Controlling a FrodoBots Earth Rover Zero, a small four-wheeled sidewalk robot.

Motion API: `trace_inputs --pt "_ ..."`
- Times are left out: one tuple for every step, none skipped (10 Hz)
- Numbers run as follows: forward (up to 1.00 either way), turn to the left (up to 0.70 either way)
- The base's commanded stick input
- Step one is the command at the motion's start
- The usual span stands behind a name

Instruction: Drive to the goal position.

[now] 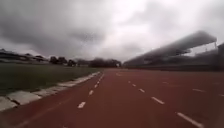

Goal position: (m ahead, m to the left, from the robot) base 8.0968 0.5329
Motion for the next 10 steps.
trace_inputs --pt "0.7 0.0" --pt "0.7 0.0" --pt "0.7 0.0" --pt "0.7 0.0" --pt "0.7 0.0" --pt "0.7 0.0" --pt "0.7 0.0" --pt "0.7 0.0" --pt "0.7 0.0" --pt "0.7 0.0"
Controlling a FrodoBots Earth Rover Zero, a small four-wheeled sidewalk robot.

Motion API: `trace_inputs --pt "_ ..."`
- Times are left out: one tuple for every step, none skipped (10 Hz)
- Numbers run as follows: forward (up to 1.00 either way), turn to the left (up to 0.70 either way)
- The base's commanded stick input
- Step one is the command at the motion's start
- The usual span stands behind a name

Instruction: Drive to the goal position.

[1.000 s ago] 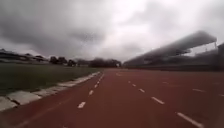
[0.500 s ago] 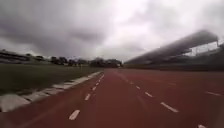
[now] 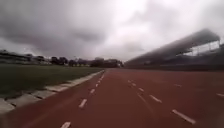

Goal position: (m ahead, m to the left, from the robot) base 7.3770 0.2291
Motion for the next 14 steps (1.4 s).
trace_inputs --pt "0.7 0.0" --pt "0.7 0.0" --pt "0.7 0.0" --pt "0.7 0.0" --pt "0.7 0.0" --pt "0.7 0.0" --pt "0.7 0.0" --pt "0.7 0.0" --pt "0.7 0.0" --pt "0.7 0.0" --pt "0.7 0.0" --pt "0.7 0.0" --pt "0.7 0.0" --pt "0.7 0.0"
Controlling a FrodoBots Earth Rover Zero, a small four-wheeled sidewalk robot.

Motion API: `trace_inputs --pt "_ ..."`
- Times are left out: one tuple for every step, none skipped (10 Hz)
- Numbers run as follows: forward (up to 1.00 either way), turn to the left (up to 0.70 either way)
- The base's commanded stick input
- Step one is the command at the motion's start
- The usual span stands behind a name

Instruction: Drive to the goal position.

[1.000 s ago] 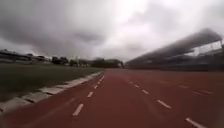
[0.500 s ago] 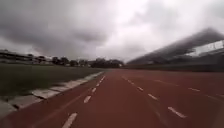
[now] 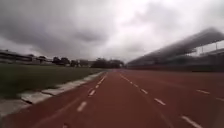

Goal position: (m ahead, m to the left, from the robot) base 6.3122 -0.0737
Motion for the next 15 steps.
trace_inputs --pt "0.7 0.0" --pt "0.7 0.0" --pt "0.7 0.14" --pt "0.7 0.09" --pt "0.7 0.1" --pt "0.7 -0.35" --pt "0.7 -0.35" --pt "0.7 -0.32" --pt "0.7 -0.23" --pt "0.7 0.01" --pt "0.7 0.11" --pt "0.7 0.17" --pt "0.7 0.16" --pt "0.7 0.0" --pt "0.7 0.02"
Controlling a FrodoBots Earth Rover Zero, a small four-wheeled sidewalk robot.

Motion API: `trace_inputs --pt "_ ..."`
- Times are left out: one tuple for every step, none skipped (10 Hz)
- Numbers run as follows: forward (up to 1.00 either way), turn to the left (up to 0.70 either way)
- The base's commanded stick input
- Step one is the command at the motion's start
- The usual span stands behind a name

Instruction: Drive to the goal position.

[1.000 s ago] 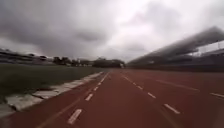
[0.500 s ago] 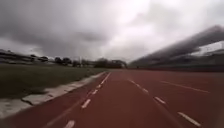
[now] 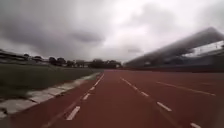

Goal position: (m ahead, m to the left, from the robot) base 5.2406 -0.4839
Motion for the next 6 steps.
trace_inputs --pt "0.7 0.05" --pt "0.7 -0.06" --pt "0.7 -0.25" --pt "0.7 -0.31" --pt "0.7 -0.21" --pt "0.7 0.0"
